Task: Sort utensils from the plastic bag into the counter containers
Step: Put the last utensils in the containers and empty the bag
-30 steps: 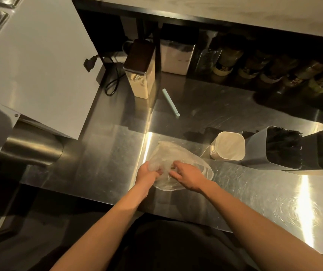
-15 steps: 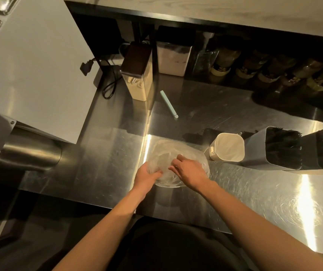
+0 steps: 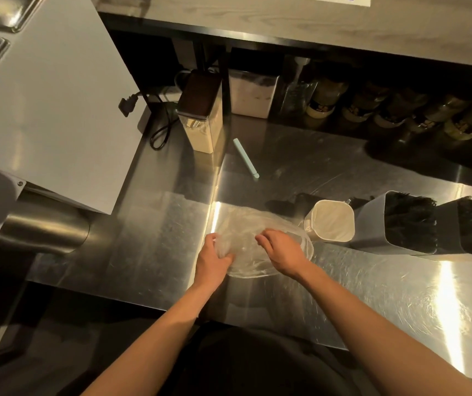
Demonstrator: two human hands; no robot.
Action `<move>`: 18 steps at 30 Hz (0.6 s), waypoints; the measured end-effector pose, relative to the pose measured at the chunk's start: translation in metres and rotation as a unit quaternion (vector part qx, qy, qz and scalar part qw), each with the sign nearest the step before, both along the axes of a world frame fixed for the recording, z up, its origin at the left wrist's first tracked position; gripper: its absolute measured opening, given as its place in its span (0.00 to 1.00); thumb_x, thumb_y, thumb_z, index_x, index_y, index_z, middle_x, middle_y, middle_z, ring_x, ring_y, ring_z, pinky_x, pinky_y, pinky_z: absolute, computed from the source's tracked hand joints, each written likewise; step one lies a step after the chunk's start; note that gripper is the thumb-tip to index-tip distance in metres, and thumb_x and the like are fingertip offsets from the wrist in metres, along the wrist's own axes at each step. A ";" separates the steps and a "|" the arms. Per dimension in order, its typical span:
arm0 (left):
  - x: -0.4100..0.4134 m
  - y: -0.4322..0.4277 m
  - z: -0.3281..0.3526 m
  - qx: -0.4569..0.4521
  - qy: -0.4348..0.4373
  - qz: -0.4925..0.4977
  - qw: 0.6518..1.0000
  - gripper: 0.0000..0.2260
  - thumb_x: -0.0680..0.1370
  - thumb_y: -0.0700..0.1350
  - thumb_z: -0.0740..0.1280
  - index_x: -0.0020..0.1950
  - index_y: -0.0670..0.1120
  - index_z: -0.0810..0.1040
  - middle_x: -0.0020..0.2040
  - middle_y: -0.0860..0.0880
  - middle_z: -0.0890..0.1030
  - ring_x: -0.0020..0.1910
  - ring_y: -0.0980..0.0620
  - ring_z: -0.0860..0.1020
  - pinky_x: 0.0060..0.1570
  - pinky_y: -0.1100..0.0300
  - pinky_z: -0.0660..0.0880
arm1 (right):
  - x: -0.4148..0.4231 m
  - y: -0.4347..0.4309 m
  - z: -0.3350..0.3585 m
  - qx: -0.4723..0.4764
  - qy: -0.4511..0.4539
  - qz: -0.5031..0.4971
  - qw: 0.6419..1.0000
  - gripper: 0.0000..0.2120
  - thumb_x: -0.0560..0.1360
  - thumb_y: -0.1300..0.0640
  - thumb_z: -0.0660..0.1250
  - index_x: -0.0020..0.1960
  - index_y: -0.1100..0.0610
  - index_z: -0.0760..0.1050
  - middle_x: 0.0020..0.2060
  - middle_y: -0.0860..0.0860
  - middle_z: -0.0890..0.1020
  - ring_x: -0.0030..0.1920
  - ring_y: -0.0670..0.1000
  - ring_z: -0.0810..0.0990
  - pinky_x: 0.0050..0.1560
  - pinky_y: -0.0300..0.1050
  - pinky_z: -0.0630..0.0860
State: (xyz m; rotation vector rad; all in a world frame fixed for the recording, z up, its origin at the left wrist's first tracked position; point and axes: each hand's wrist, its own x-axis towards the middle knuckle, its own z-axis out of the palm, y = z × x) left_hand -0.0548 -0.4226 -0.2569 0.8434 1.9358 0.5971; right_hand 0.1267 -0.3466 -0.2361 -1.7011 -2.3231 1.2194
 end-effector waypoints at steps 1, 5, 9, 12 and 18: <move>0.001 -0.001 0.001 0.007 0.027 -0.009 1.000 0.31 0.74 0.45 0.76 0.72 0.48 0.64 0.65 0.46 0.76 0.59 0.46 0.78 0.53 0.56 0.78 | 0.001 0.000 0.002 0.007 -0.004 0.022 1.000 0.18 0.84 0.46 0.56 0.51 0.55 0.79 0.47 0.50 0.82 0.48 0.51 0.79 0.51 0.50 0.75; 0.010 -0.004 0.010 0.118 0.184 -0.052 0.974 0.44 0.68 0.47 0.81 0.77 0.49 0.57 0.74 0.46 0.63 0.70 0.46 0.69 0.69 0.50 0.71 | -0.002 0.002 0.013 -0.037 0.028 0.039 0.998 0.15 0.84 0.48 0.57 0.49 0.54 0.78 0.44 0.47 0.81 0.45 0.49 0.77 0.44 0.44 0.69; 0.012 0.002 0.021 0.281 0.283 -0.121 0.909 0.43 0.66 0.44 0.81 0.75 0.48 0.60 0.74 0.44 0.62 0.72 0.45 0.65 0.69 0.51 0.67 | -0.003 0.010 0.029 -0.086 0.097 -0.007 0.992 0.15 0.83 0.49 0.60 0.44 0.54 0.78 0.39 0.47 0.81 0.38 0.44 0.76 0.44 0.43 0.72; 0.012 0.011 0.025 0.339 0.270 -0.165 0.886 0.37 0.70 0.42 0.78 0.74 0.46 0.63 0.71 0.44 0.67 0.67 0.44 0.73 0.64 0.53 0.73 | 0.000 0.013 0.047 -0.197 0.152 -0.059 0.967 0.16 0.83 0.48 0.60 0.41 0.55 0.77 0.32 0.47 0.76 0.31 0.42 0.70 0.35 0.37 0.70; 0.013 0.022 0.032 0.214 0.151 -0.194 0.945 0.22 0.77 0.41 0.70 0.70 0.49 0.70 0.62 0.53 0.76 0.57 0.55 0.78 0.58 0.56 0.78 | 0.011 0.020 0.056 -0.347 0.264 -0.086 0.896 0.16 0.83 0.48 0.60 0.41 0.55 0.74 0.30 0.48 0.68 0.30 0.46 0.61 0.33 0.42 0.56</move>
